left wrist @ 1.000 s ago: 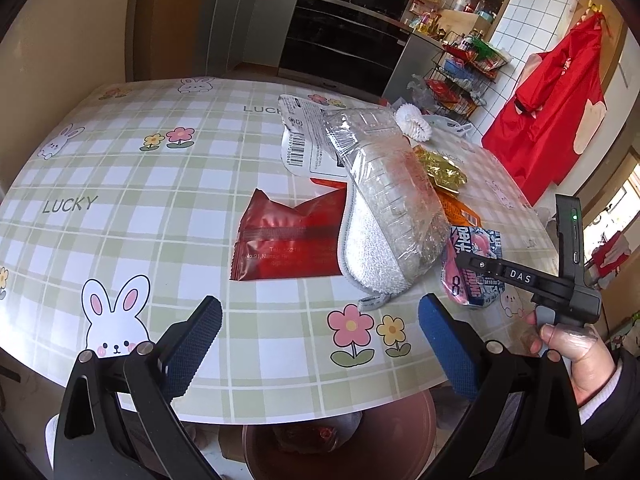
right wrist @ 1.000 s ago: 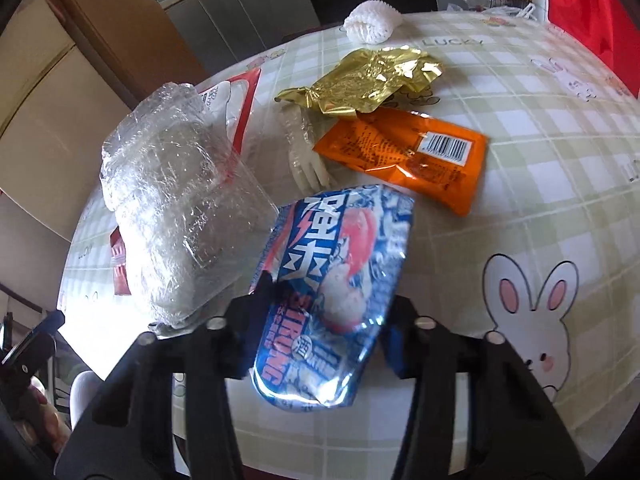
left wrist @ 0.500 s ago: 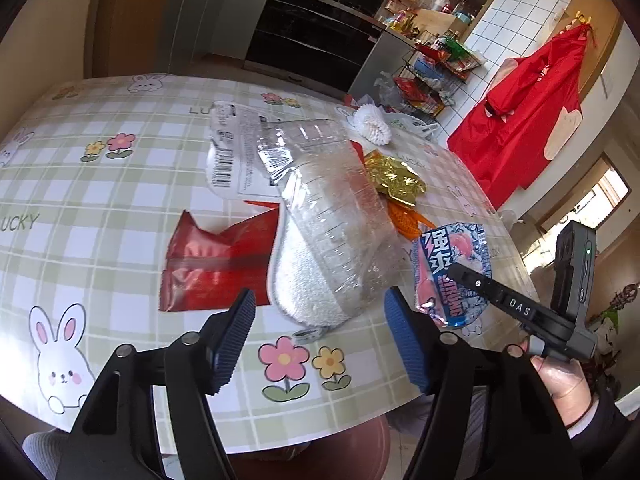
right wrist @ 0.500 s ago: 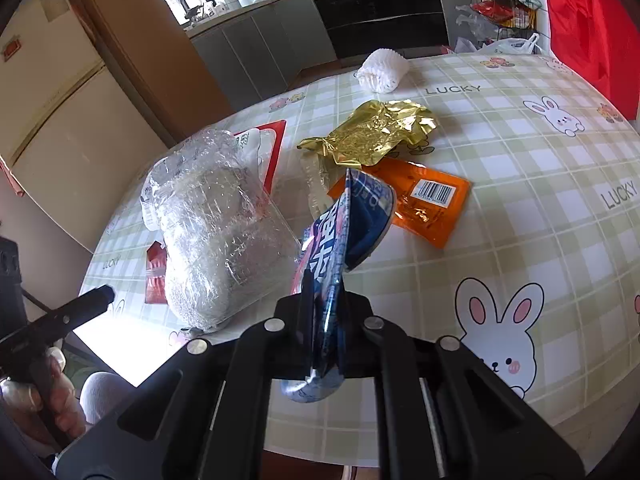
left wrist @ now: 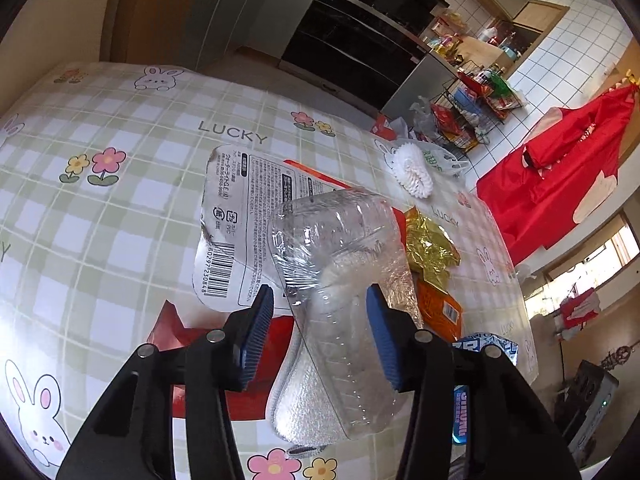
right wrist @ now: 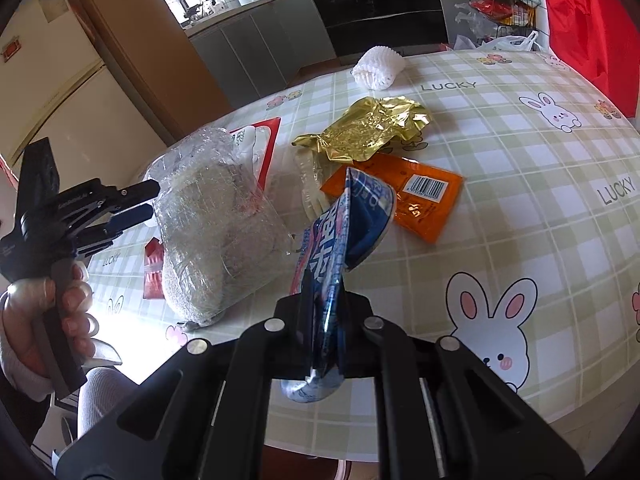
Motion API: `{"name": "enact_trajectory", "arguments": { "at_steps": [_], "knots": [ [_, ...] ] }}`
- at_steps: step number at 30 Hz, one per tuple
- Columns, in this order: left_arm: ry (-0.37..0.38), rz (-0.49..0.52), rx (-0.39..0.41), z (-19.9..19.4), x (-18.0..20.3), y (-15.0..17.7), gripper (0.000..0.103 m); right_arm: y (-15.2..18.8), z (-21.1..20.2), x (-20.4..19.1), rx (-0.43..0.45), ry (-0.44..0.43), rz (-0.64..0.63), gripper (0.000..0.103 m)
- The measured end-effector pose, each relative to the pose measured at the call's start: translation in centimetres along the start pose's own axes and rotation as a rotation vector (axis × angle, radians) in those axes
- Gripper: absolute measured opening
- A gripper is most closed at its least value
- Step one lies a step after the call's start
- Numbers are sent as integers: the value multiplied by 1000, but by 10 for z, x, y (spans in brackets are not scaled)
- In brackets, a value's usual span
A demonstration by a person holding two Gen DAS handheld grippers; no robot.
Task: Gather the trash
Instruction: 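Grasp the clear plastic bottle with the left tool while the right tool holds the wrapper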
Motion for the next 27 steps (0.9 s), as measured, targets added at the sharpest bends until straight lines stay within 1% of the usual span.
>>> {"name": "enact_trajectory", "arguments": {
  "at_steps": [3, 11, 15, 21, 24, 25, 26, 27],
  "knots": [
    [7, -32, -17, 5, -5, 4, 47, -1, 1, 2, -2, -2, 4, 12],
    [23, -42, -30, 13, -2, 7, 47, 0, 8, -1, -13, -11, -4, 12],
    [64, -74, -55, 19, 2, 8, 49, 3, 10, -3, -23, -14, -11, 12],
    [132, -81, -78, 24, 14, 12, 49, 6, 15, -9, -41, -16, -33, 12],
    [119, -42, -74, 23, 23, 13, 49, 6, 17, -9, -44, -16, -33, 12],
    [100, -25, -73, 22, 23, 13, 48, 6, 16, -8, -43, -17, -31, 12],
    [78, -12, -67, 21, 22, 12, 40, 6, 16, -8, -42, -19, -31, 12],
    [73, -5, -61, 19, 22, 12, 39, 6, 15, -8, -40, -19, -30, 12]
  ]
}}
Point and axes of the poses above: each gripper's, at about its wrist camera, not at the fingertips, and z roughly the way its jaws point, x to its right, y to its underside, the point moved 9 cm from there along z, roughly the way its jaws point, and after that the axes turned 9 degrees about -x, right-handed, at the moved point
